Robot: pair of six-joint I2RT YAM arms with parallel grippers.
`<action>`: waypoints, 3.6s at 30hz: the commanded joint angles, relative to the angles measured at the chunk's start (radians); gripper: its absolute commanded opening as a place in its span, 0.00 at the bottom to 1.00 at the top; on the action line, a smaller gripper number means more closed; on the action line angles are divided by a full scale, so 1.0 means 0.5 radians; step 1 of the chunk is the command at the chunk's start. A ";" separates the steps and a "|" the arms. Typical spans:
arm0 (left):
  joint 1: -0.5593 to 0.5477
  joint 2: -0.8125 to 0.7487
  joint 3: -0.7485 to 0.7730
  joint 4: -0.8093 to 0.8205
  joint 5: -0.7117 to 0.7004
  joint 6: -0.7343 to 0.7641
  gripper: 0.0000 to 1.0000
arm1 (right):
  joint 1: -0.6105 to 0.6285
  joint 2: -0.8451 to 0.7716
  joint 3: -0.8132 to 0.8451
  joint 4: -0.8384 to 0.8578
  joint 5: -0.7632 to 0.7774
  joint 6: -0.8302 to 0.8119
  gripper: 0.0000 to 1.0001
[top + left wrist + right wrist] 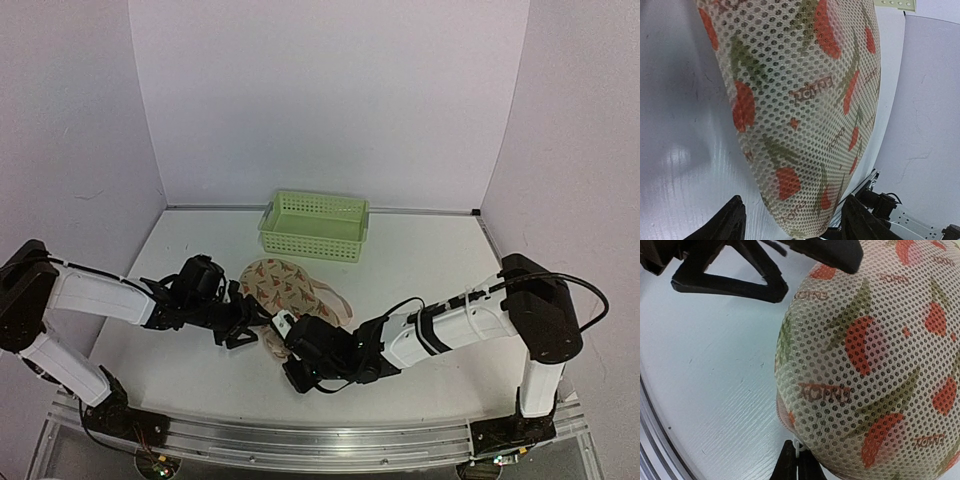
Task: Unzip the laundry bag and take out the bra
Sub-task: Hold the laundry bag at the center of the board, then unzip the zipper of the laundry bag, then adjust the laundry bag at the center of the board.
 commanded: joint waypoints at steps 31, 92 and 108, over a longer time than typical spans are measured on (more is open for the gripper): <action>0.033 0.109 0.060 0.266 0.399 0.288 0.00 | -0.050 -0.315 -0.401 0.034 0.119 -0.079 0.00; 0.369 0.071 0.546 -0.923 -0.021 1.062 0.65 | -0.129 -0.124 -0.069 0.144 -0.235 -0.016 0.00; 0.369 -0.340 -0.194 -0.136 0.325 0.276 0.77 | -0.129 0.164 0.297 0.138 -0.356 -0.069 0.00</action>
